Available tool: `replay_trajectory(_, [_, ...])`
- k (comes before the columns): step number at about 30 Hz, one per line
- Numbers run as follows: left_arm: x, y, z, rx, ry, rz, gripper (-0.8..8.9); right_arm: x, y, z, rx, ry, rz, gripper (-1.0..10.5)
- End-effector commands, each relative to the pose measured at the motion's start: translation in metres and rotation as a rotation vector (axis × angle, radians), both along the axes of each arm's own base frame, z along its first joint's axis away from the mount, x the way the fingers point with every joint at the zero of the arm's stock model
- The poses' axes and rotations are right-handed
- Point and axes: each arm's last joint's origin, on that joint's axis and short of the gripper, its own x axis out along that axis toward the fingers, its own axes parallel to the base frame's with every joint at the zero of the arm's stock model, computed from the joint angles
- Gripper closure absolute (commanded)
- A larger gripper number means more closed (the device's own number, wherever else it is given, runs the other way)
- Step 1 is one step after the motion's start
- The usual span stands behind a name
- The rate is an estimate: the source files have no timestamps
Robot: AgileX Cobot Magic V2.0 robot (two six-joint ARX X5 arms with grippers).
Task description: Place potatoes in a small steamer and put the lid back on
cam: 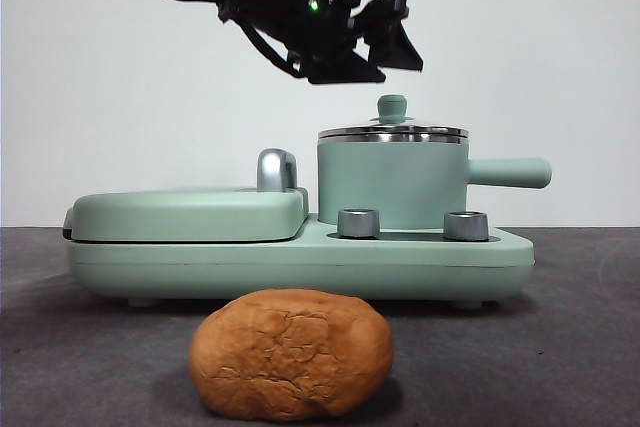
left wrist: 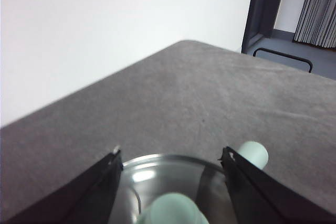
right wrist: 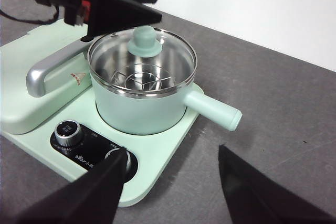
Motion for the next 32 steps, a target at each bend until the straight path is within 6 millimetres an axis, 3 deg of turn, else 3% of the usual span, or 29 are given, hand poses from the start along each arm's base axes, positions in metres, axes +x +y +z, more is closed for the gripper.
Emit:
replay_trajectory(1, [0.003,-0.010,-0.007,-0.004,0.019,-0.011,5.14,0.000,0.001,0.005,0.019,-0.012,-0.002,6.7])
replay_trajectory(13, [0.003,-0.009,-0.020,0.077,0.082,0.013,5.17,0.000,0.001,0.005,0.019,-0.012,-0.002,6.7])
replay_trajectory(19, [0.003,-0.009,-0.021,0.080,0.086,0.014,6.62,0.000,0.000,0.005,0.017,-0.013,-0.008,6.7])
replay_trajectory(23, [0.003,-0.009,-0.021,0.079,0.085,0.014,8.10,0.000,0.000,0.005,0.017,-0.013,-0.008,6.7])
replay_trajectory(32, [0.002,-0.009,-0.016,0.099,0.036,0.003,8.08,0.000,0.000,0.005,0.017,-0.013,-0.008,6.7])
